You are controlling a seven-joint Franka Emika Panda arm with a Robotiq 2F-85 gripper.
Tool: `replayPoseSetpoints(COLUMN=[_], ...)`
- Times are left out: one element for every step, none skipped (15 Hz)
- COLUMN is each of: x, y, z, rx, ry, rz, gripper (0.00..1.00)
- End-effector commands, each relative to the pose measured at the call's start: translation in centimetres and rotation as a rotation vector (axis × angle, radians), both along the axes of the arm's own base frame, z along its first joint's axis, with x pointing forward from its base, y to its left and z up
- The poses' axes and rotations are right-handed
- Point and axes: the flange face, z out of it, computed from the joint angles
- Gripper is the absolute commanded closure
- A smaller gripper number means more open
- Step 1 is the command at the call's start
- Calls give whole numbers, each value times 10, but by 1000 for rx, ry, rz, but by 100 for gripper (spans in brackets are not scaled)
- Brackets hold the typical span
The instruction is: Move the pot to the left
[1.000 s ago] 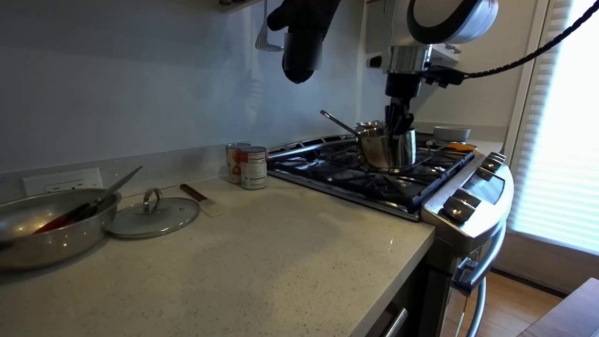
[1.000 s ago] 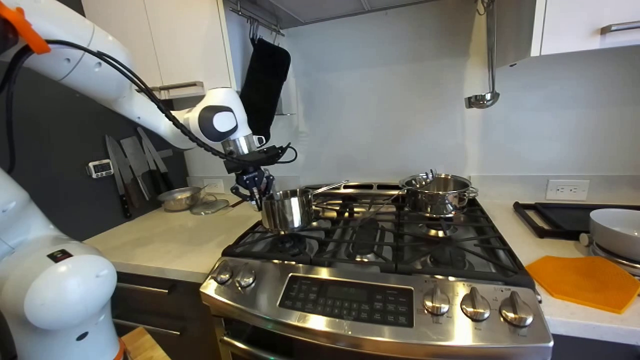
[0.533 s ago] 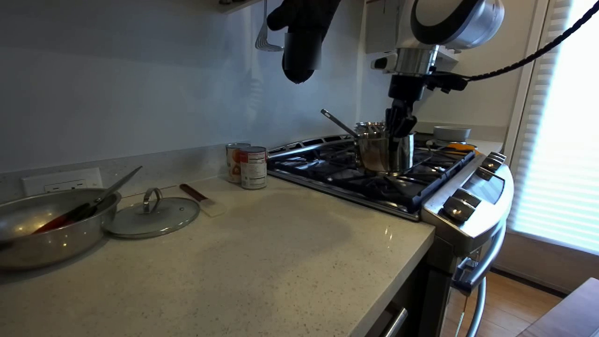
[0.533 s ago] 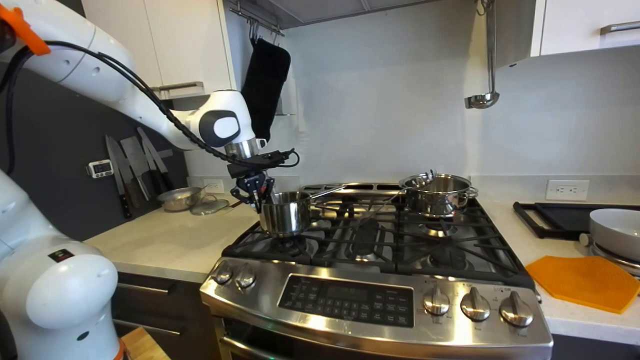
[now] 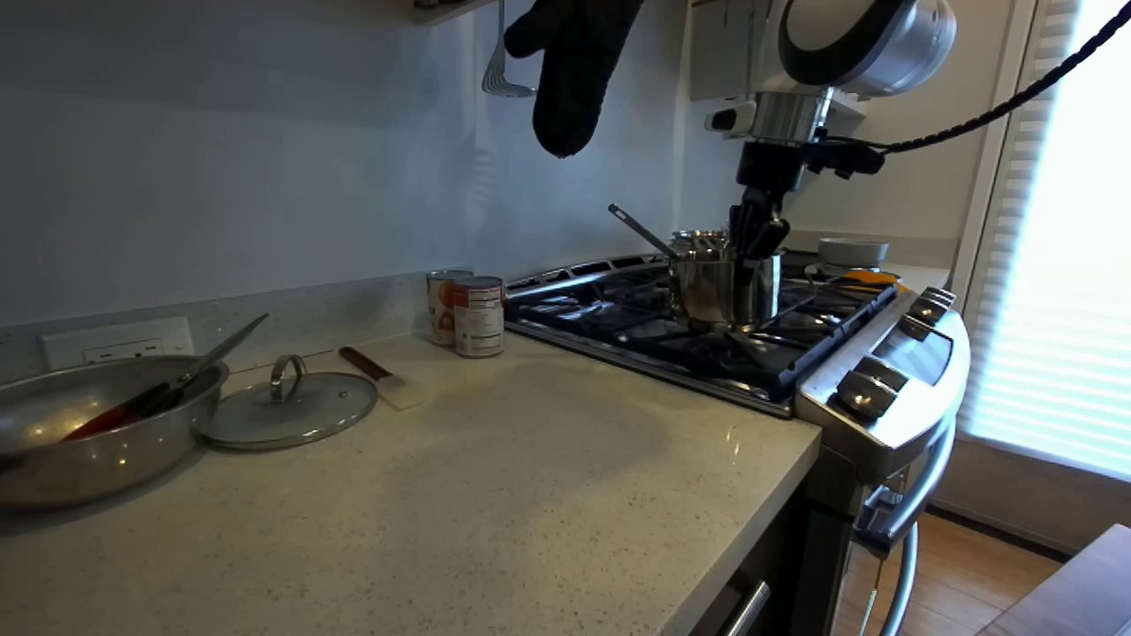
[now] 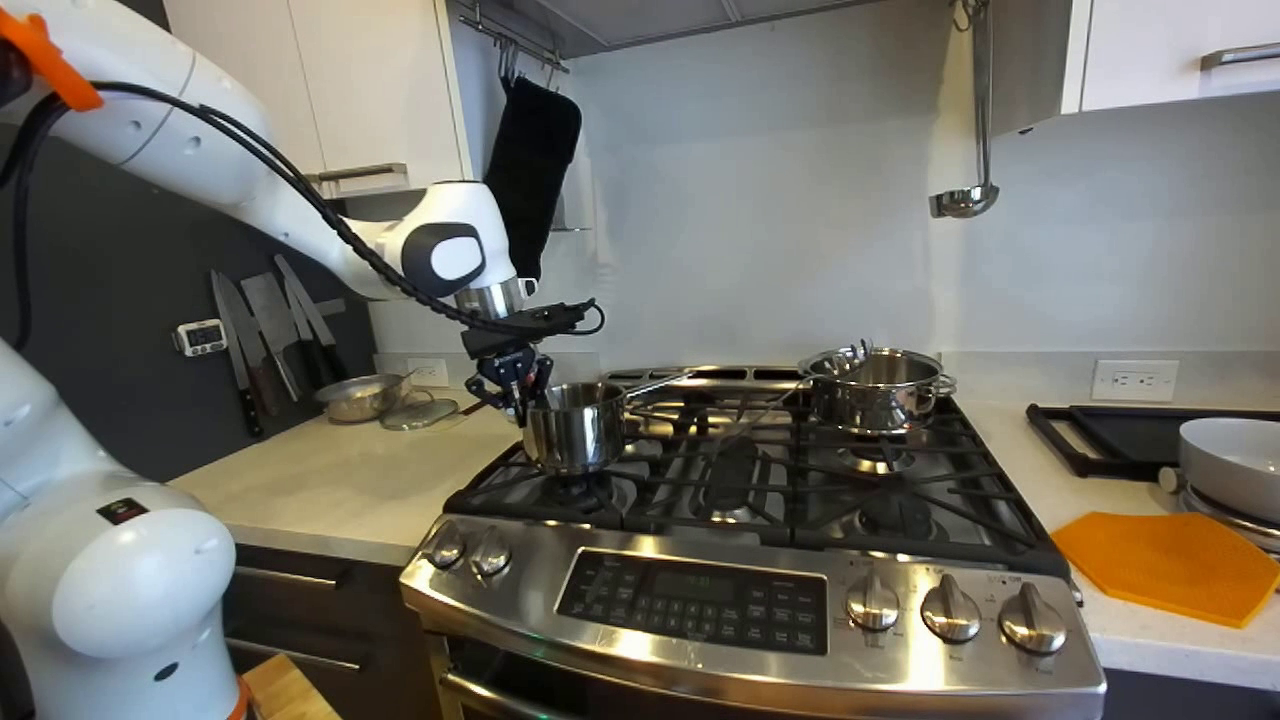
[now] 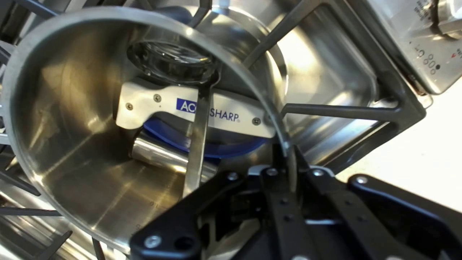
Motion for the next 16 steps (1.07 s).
replayPoseSetpoints(x=[-1,0,0,1,1,1,1,1,1,0,0,0,0,0,0,0], y=[-6,-7,-7,-8,-9,-10,-10,-10,-10,-10,-9,-9,-9,-9,-9,-9], z=[10,9,8,8,7,7,6,6,5,4,4,4,4,4,4,5], rx=[29,35,41,45,51,55,59,61,59,59,55,48,47,45,44,42], ry=[-42,-35,-30,-31,-28,-27,-24,-20,-15,-12,-11,-10,-10,-10,-10,-12], rz=[25,29,34,36,42,45,53,59,67,77,86,93,99,102,105,112], gripper=[98,98,98,98,98,98,98,98,98,98,98,98,97,68,68,62])
